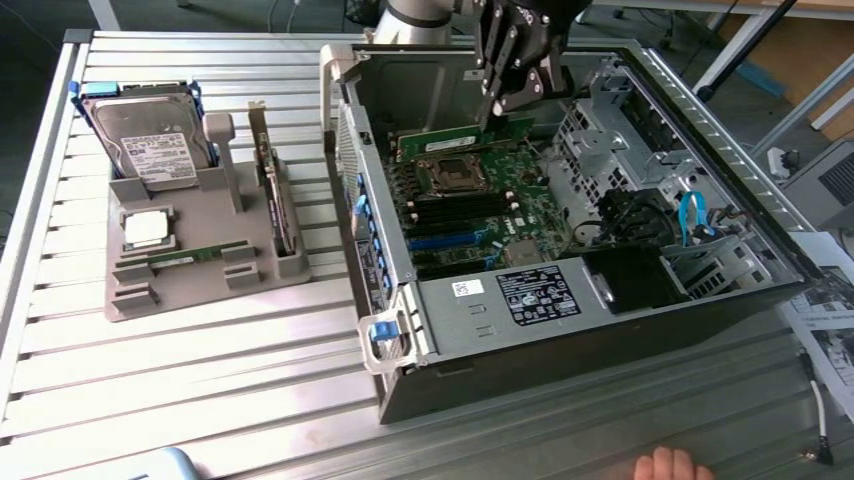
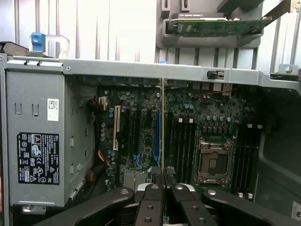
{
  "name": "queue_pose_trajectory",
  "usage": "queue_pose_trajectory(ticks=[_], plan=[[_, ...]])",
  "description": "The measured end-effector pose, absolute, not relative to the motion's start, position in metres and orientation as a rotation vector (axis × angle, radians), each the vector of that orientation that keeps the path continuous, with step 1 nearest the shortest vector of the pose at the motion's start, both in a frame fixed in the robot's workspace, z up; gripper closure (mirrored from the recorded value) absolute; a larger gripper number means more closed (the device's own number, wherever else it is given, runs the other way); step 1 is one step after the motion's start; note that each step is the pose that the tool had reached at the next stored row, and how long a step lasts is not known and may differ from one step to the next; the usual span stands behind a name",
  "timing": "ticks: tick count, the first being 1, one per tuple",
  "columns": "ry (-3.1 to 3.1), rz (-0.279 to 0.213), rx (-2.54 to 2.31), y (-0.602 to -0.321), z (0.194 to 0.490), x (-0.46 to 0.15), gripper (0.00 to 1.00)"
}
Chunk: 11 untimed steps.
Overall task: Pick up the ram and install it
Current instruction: 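Pick up the ram and move it above insertion slot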
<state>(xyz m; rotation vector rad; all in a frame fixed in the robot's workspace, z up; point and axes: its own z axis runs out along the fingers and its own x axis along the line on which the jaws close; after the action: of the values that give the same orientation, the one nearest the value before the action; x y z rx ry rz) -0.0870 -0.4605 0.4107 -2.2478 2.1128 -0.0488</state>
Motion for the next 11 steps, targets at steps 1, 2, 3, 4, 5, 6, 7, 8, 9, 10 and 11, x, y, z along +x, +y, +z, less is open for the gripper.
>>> queue_pose_trajectory(ticks=[1, 2, 3, 4, 5, 6, 7, 8, 9, 10, 11], plan=[[2.11, -0.054, -2.246, -0.4605, 0.4108, -0.087, 0.88], [2.106, -0.062, -2.242, -0.4606, 0.4108, -0.087, 0.88], [2.102, -0.07, -2.239, -0.4606, 0.4108, -0.0871, 0.88], [2.099, -0.074, -2.238, -0.4606, 0.4108, -0.087, 0.88], [2.099, -0.074, -2.238, -0.4606, 0.4107, -0.0871, 0.88], [2.099, -0.074, -2.238, -0.4606, 0.4107, -0.0871, 0.88], [2.099, -0.074, -2.238, -0.4606, 0.4107, -0.0871, 0.88], [2.099, -0.074, -2.238, -0.4606, 0.4107, -0.087, 0.88], [2.1, -0.073, -2.238, -0.4606, 0.4107, -0.0867, 0.88], [2.101, -0.069, -2.24, -0.4606, 0.4107, -0.086, 0.88], [2.104, -0.062, -2.243, -0.4606, 0.4107, -0.0853, 0.88]])
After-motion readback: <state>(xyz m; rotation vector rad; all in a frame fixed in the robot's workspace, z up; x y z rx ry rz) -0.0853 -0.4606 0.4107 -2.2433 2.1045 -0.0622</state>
